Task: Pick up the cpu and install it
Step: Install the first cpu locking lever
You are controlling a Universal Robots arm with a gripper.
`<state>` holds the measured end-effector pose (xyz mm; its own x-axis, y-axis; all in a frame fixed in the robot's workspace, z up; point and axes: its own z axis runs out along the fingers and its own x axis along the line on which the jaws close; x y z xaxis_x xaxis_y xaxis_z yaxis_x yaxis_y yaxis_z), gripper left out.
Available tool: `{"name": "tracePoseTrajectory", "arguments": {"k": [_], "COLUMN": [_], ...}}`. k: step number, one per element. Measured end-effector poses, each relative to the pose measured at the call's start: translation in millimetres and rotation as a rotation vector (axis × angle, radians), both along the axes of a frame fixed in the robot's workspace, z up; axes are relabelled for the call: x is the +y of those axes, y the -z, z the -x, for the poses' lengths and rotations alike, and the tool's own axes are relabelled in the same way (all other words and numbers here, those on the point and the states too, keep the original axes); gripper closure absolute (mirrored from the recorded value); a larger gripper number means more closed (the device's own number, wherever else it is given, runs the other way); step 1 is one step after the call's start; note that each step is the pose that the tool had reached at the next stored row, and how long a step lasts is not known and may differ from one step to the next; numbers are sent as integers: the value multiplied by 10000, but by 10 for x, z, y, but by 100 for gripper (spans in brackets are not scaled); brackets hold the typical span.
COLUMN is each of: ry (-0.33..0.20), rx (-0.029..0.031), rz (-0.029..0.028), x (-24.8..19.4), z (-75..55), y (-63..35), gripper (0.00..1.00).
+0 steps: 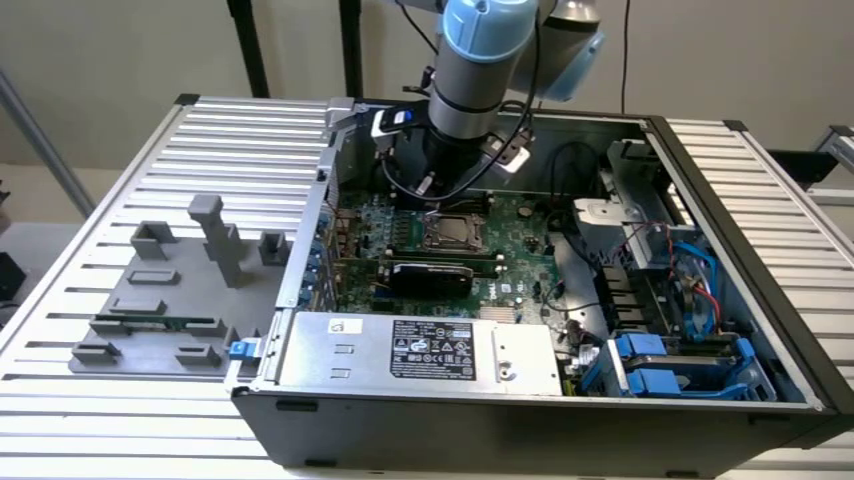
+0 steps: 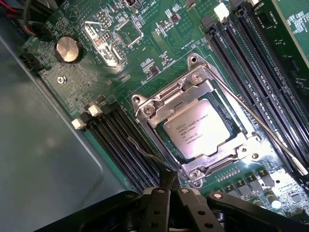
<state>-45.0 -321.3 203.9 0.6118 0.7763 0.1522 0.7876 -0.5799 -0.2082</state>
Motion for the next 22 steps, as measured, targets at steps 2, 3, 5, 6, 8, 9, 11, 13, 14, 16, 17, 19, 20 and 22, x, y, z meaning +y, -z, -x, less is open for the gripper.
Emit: {"name": "tracePoseTrajectory", "arguments": {"k": [2,3,5,6,8,9,11,13,14,16,17,19,20,22], "ry": [326,475,606,626,644,650,662,670,674,679,682,683,684,684], "rx": [1,-1,-1,-3,-3,-3,-5,-5,-5,-7,-8,-9,-7,-6], "rz": [1,0,14,26,59,75,109,145,163,193,206,227,234,238], "x": [0,1,1,2,1,1,1,0,0,0,0,0,0,2], "z": [0,-1,-3,-4,-8,-12,-20,-31,-38,-53,-62,-80,-87,-101], "y": [12,16,20,21,24,25,30,33,34,38,40,44,45,47], "gripper": [89,89,89,89,89,89,89,89,89,89,89,89,89,89]}}
